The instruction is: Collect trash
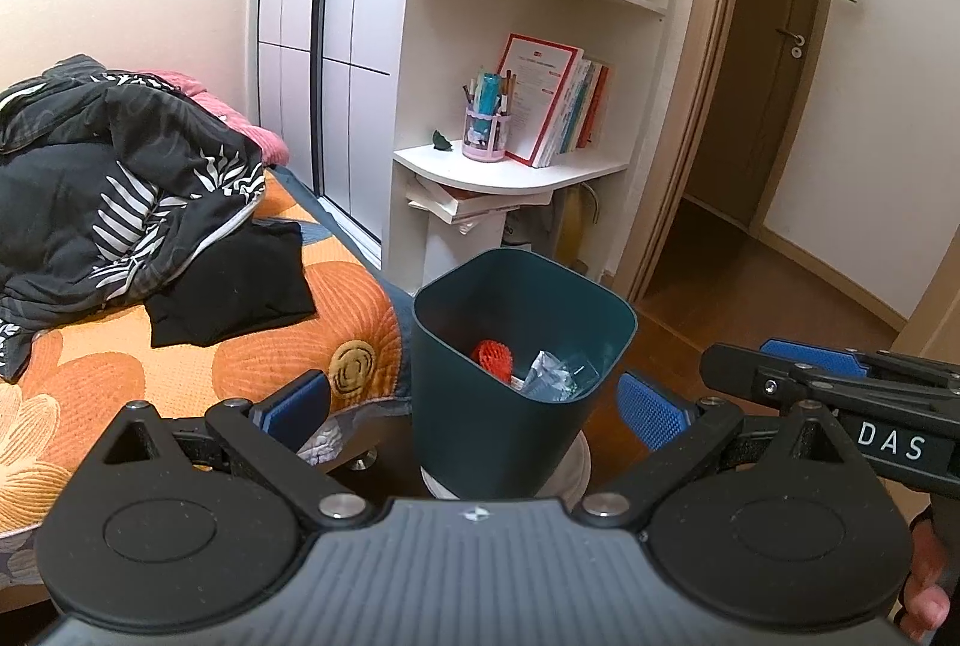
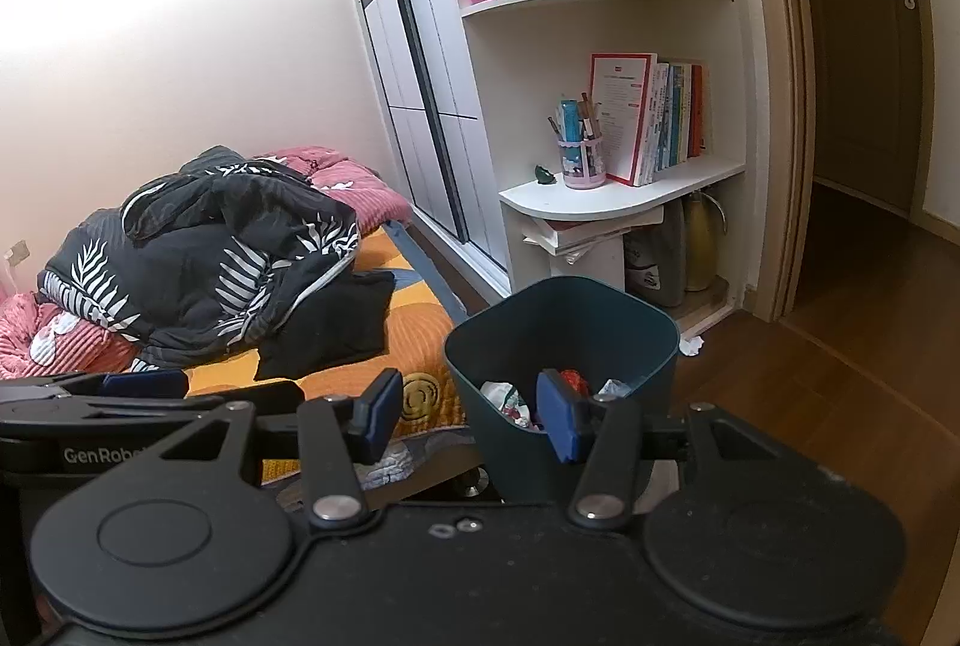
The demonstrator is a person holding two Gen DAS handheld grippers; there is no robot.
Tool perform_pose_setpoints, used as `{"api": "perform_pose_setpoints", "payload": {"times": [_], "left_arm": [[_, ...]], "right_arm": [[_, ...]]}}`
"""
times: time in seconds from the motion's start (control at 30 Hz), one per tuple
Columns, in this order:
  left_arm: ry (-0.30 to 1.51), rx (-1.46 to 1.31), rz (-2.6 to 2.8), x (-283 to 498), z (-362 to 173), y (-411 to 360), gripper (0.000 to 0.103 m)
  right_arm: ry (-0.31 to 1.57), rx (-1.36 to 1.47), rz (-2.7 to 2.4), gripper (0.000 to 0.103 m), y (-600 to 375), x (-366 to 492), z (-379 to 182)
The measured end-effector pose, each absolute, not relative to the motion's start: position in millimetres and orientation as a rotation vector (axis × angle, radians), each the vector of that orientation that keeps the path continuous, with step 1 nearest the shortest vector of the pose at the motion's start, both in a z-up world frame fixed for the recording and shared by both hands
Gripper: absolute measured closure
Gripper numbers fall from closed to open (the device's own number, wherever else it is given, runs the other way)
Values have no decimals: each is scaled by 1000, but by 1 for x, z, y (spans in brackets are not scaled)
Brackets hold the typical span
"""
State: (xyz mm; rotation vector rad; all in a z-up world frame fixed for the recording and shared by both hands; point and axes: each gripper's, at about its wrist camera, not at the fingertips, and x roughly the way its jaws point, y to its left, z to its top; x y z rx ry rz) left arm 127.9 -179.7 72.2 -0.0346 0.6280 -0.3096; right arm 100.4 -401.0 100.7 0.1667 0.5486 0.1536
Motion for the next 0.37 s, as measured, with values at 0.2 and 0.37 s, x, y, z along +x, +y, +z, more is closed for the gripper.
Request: {"api": "perform_pose_setpoints", "payload": {"times": [0.2,0.37], "left_arm": [[624,-28,-309,127,71,-180,0],[644,-47,-316,128,70,-177,0]], "right_arm": [[549,166,155,53,-402,101,100],[552,167,154,53,-401,100,99]]}}
